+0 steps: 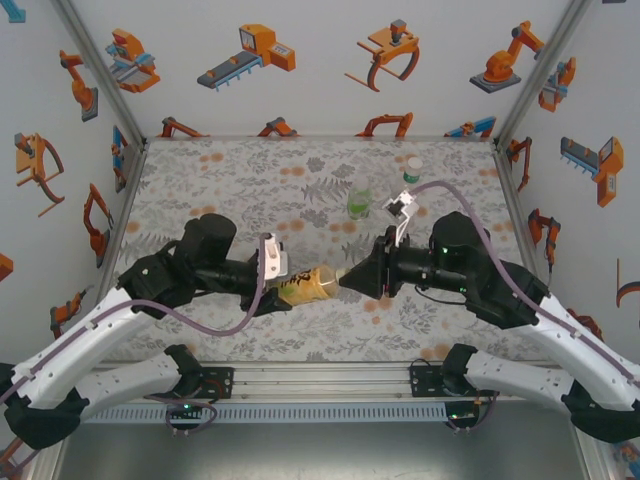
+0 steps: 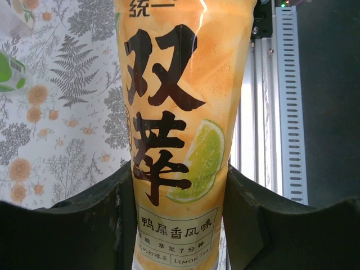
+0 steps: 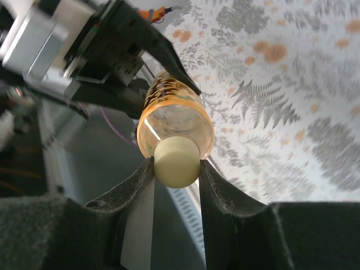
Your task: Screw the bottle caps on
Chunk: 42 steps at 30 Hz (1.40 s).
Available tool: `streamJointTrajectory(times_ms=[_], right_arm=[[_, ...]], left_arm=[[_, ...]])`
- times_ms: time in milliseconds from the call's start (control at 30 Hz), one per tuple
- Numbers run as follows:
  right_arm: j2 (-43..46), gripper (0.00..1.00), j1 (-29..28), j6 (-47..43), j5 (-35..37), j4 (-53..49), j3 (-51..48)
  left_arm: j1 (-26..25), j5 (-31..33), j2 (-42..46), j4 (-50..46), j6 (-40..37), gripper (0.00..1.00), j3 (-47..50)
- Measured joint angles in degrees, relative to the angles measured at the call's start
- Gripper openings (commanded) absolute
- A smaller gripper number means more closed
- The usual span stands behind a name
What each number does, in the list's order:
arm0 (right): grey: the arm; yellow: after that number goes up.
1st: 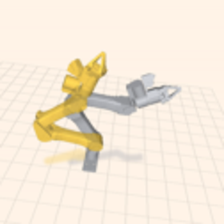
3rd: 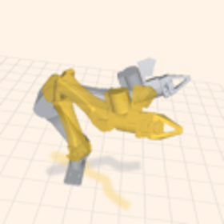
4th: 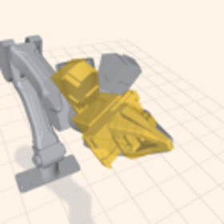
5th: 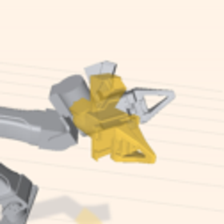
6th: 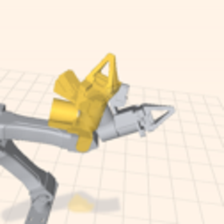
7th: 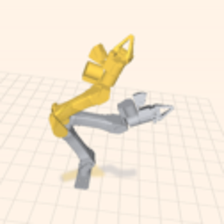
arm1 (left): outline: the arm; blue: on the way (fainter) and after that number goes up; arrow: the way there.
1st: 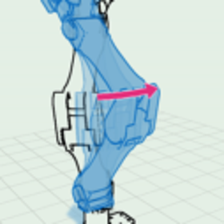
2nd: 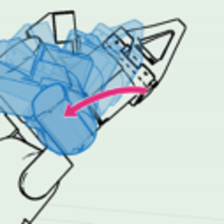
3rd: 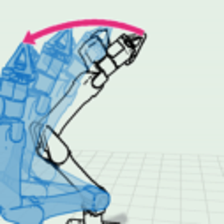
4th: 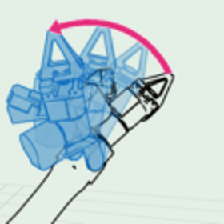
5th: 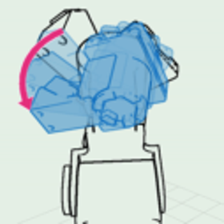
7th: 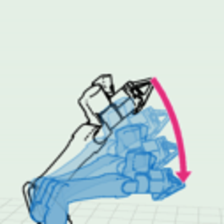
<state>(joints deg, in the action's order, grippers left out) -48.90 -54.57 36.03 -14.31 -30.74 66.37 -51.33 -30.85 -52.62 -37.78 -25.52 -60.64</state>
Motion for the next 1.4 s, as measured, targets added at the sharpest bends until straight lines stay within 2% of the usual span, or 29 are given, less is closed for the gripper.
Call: streamJointTrajectory(times_ms=[267, 400, 500, 633, 700, 800, 1067, 1167, 1233, 1400], right_arm=[[-1.79, 0.00, 0.00, 29.62, 7.39, -7.65, 0.83], [-0.04, 0.00, 0.00, 40.33, 8.50, -5.14, -3.78], [1.33, 0.00, 0.02, 45.00, 8.79, -1.92, -7.98], [1.09, 0.38, 0.00, 45.03, 9.53, -1.14, -8.44], [0.98, 0.47, 0.00, 43.06, 10.01, -1.40, -7.39], [0.33, 0.52, 0.11, 37.44, 11.72, -1.90, -4.61], [1.81, 0.59, 0.11, 15.30, 11.91, -1.27, 0.28], [2.10, 0.60, 0.11, 2.99, 8.37, -0.61, 1.14], [1.77, 0.63, 0.11, -5.57, 4.50, -0.28, 1.99], [-0.35, 0.64, 0.11, -25.92, -6.08, -0.44, 4.92]], left_arm=[[0.00, 1.49, -1.70, -0.44, -0.02, 0.00, 0.11], [0.00, 2.32, -1.79, -1.01, -0.02, 0.00, 0.48], [0.04, 2.89, -1.79, -2.23, 0.00, 0.00, 0.90], [0.17, 3.50, -1.75, -2.60, 0.02, 0.00, 1.14], [0.15, 3.17, -1.62, -1.90, -0.09, 0.00, 1.14], [-0.13, 1.42, -0.81, 0.17, -0.20, 0.00, 1.14], [-0.13, -0.85, -0.07, 1.62, -0.28, 0.00, 1.14], [-0.13, -1.73, 0.07, 1.84, -0.28, 0.00, 1.14], [-0.13, -2.14, 0.31, 1.84, -0.28, 0.00, 1.14], [-0.13, -3.23, 0.98, 1.84, -0.28, 0.00, 1.14]])
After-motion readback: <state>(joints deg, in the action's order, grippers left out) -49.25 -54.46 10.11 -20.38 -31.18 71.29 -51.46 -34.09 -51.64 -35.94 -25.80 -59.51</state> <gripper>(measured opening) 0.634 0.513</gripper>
